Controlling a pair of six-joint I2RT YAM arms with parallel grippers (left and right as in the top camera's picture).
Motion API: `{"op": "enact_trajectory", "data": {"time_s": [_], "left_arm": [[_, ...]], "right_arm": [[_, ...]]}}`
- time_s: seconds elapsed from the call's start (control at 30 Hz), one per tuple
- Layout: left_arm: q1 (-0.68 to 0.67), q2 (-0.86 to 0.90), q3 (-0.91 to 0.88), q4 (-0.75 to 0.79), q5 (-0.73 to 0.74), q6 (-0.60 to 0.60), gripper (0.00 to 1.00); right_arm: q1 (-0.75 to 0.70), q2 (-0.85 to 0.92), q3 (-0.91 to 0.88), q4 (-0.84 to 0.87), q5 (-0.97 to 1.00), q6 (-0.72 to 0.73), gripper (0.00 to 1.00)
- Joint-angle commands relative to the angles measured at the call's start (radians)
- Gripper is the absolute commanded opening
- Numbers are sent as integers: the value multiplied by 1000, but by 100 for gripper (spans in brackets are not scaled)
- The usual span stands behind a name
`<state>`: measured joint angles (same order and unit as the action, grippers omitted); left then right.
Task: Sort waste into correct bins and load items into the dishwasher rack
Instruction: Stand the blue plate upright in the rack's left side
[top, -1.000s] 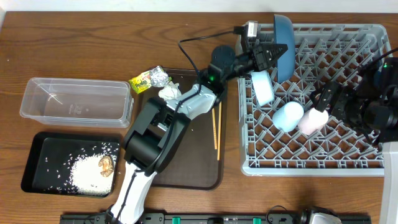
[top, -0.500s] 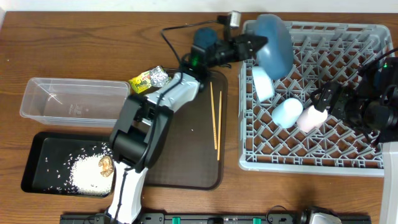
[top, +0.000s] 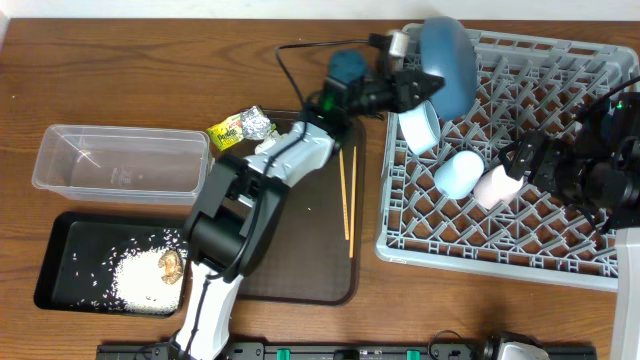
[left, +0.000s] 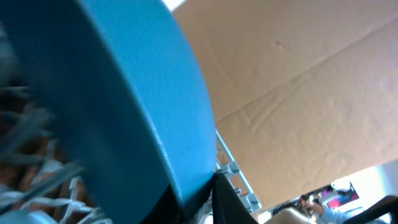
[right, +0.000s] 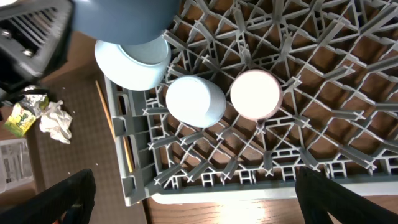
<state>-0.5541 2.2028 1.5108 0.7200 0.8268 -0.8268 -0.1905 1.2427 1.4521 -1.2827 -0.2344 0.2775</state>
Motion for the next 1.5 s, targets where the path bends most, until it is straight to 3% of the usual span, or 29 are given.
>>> {"op": "enact_trajectory", "data": {"time_s": [0.0, 0.3, 0.33, 0.43, 0.73, 0.93, 1.03, 1.2, 1.47], "left_arm": [[-12, 41, -16, -35, -49, 49, 6], [-25, 41, -14, -50, -60, 53, 8], [-25, 41, -14, -50, -60, 53, 24], [-24, 38, -14, -66, -52, 72, 34], [32, -46, 31, -421, -97, 259, 34], [54, -149, 31, -643, -236, 411, 35], [54, -184, 31, -739, -305, 477, 49], [55, -198, 31, -810, -332, 495, 63], [55, -200, 31, -932, -430, 514, 64]], "right_arm": [[-5, -1, 10, 0, 2, -13, 95], [-5, -1, 10, 0, 2, -13, 96], [-5, -1, 10, 0, 2, -13, 96], [-5, -1, 10, 0, 3, -13, 96], [-5, -1, 10, 0, 11, -21, 96], [-5, -1, 10, 1, 21, -21, 96], [-5, -1, 10, 1, 21, -21, 96], [-5, -1, 10, 1, 22, -21, 96], [-5, -1, 10, 0, 22, -21, 96]]}}
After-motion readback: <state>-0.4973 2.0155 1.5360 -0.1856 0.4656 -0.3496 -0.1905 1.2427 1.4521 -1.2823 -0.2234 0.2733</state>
